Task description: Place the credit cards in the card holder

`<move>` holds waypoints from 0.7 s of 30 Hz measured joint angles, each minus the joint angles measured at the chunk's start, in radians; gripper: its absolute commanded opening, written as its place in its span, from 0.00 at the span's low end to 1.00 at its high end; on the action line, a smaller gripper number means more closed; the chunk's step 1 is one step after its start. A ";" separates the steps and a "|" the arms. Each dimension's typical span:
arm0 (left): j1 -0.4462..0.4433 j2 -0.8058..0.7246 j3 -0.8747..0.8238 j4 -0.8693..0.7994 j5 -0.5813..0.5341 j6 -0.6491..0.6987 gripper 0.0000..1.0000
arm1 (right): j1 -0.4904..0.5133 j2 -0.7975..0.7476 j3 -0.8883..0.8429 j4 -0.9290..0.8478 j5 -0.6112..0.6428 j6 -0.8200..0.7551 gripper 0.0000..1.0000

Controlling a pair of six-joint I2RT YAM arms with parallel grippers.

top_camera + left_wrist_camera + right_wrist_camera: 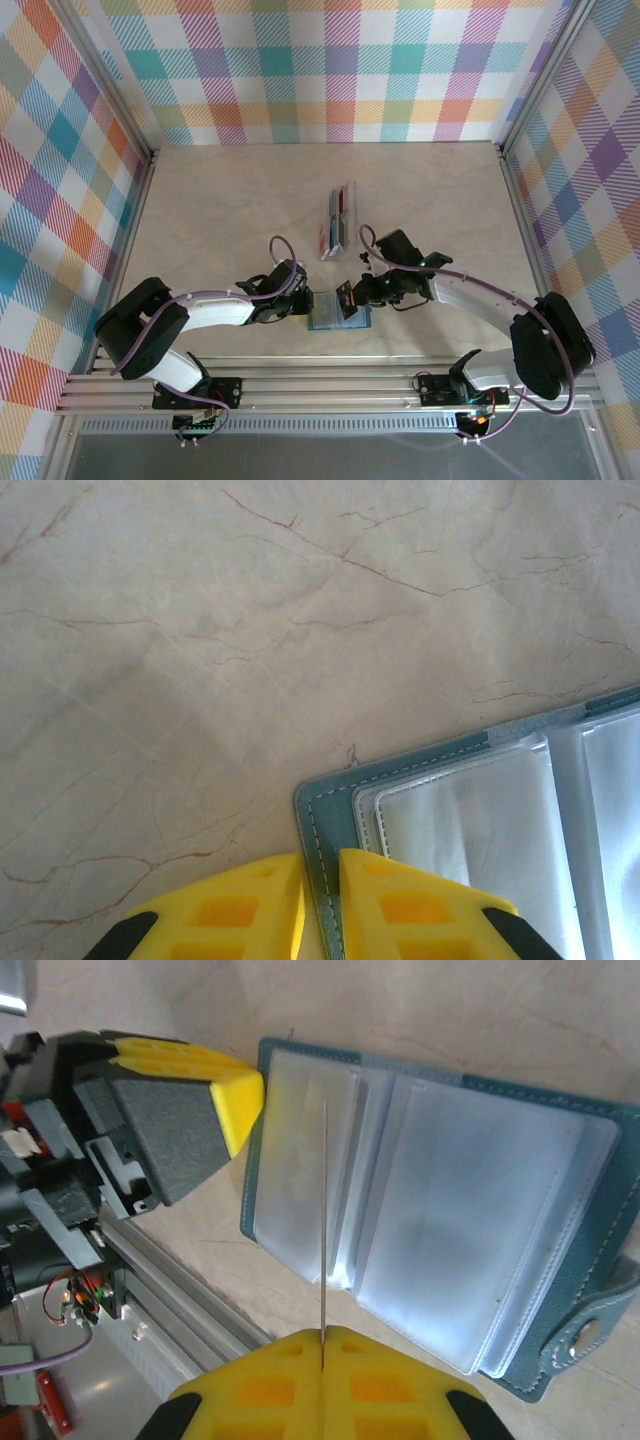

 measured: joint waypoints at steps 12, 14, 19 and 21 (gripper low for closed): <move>0.000 0.000 0.000 0.001 0.000 0.000 0.18 | 0.000 0.088 -0.030 0.077 -0.046 0.013 0.00; 0.000 0.000 0.000 0.001 0.000 0.000 0.18 | 0.000 0.099 -0.031 0.082 -0.049 0.012 0.00; 0.000 0.000 0.000 0.001 0.001 0.000 0.18 | 0.000 0.103 -0.035 0.098 -0.060 0.013 0.00; 0.000 0.000 0.000 0.001 0.001 0.000 0.19 | 0.000 0.103 -0.035 0.101 -0.064 0.012 0.00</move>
